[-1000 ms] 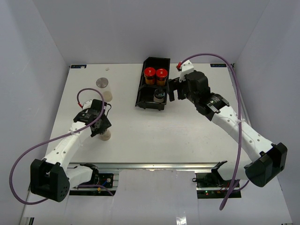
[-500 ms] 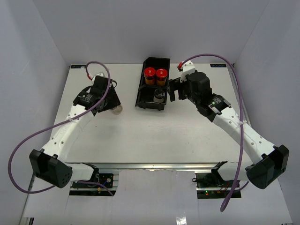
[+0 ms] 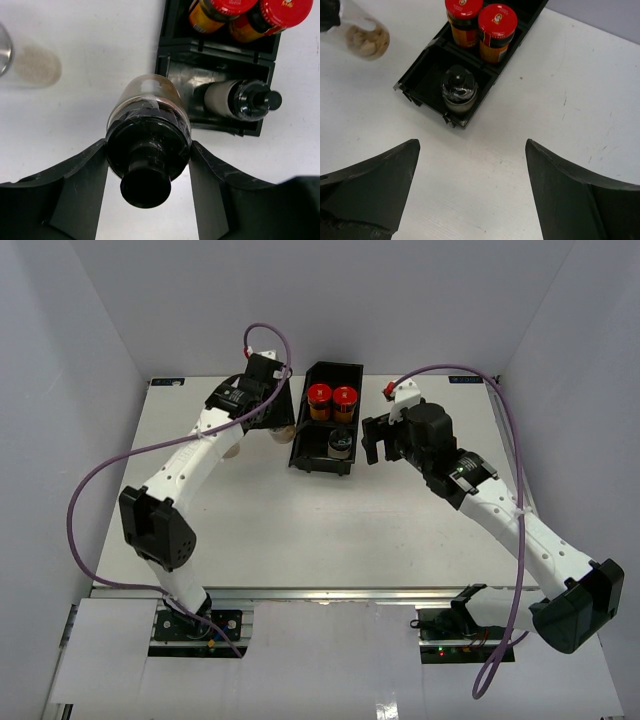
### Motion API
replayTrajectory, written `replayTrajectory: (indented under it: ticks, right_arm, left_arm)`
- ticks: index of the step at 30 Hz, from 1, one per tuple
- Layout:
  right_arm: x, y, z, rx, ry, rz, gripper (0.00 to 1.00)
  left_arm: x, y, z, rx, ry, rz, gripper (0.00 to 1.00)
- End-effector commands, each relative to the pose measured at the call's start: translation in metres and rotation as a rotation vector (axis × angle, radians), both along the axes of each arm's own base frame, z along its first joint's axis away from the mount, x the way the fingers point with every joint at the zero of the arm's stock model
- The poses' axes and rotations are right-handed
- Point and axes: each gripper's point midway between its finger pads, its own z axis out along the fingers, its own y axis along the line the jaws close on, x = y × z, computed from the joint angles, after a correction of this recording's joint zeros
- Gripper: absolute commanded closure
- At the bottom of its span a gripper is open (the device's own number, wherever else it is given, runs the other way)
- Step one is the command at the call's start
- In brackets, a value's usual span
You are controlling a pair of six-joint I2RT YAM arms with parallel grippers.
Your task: Organize the condiment bottles
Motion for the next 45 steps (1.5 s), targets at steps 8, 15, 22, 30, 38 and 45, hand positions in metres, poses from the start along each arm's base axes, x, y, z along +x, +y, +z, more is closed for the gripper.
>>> replayTrajectory:
  ticks: [8,15,22,30,38,45]
  right_arm:
    - [-0.004,0.000,0.006,0.053,-0.027,0.000,0.08]
    - [-0.010,0.001,0.003,0.080,-0.024,0.011,0.08]
    - [-0.010,-0.002,0.005,0.069,-0.030,0.007,0.08]
    - [-0.012,-0.001,-0.007,0.068,-0.012,0.007,0.08]
    - [-0.010,-0.002,-0.014,0.059,-0.008,0.003,0.08]
    - [-0.009,-0.002,-0.016,0.056,-0.006,0.000,0.08]
  left_arm:
    - [0.026,-0.048,0.019,-0.085,-0.127,-0.161,1.00]
    - [0.030,-0.061,-0.006,-0.087,-0.084,-0.175,1.00]
    - [0.032,-0.065,-0.033,-0.067,-0.064,-0.169,1.00]
    - [0.035,-0.075,-0.063,-0.063,-0.019,-0.187,1.00]
    - [0.036,-0.080,-0.080,-0.048,0.003,-0.195,0.89]
    - [0.036,-0.079,-0.090,-0.025,0.026,-0.193,0.34]
